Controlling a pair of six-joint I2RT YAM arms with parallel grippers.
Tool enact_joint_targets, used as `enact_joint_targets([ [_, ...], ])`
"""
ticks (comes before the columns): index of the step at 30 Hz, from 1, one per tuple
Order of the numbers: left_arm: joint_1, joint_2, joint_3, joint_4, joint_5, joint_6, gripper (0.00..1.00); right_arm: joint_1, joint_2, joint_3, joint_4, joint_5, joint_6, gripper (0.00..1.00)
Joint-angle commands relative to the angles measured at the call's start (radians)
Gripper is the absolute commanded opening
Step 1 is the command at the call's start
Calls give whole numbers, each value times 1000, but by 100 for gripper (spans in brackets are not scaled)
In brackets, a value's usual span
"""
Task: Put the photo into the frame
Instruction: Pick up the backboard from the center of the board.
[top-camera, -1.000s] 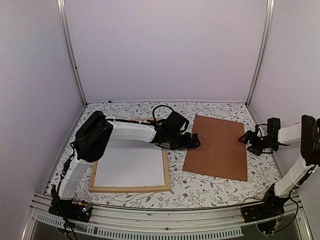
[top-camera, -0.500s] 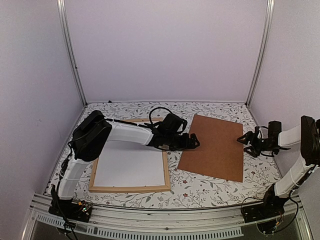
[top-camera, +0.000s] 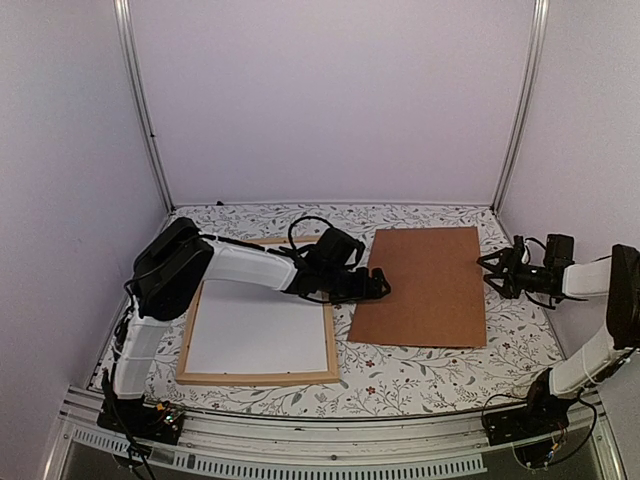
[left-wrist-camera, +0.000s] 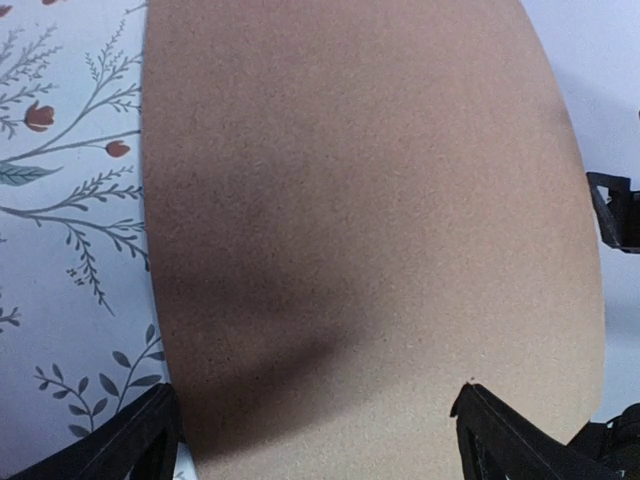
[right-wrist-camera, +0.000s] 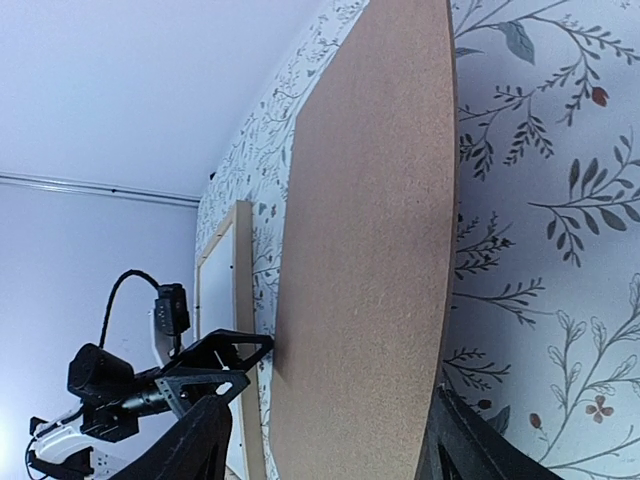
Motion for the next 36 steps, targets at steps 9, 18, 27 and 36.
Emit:
enact_joint_targets([
  [9,-27,-23,-69,-31,85,-33,98,35,-105,-30,61,-350,71,62],
  [18,-27,-40,-78,-21,112,-43,98,82,-128,-25,142,-367,107,58],
  [27,-32,-62,-89,20,154,-56,97,132,-107,13,215,-338,146,58],
  [36,-36,-72,-95,25,168,-58,97,158,-109,46,246,-301,204,56],
])
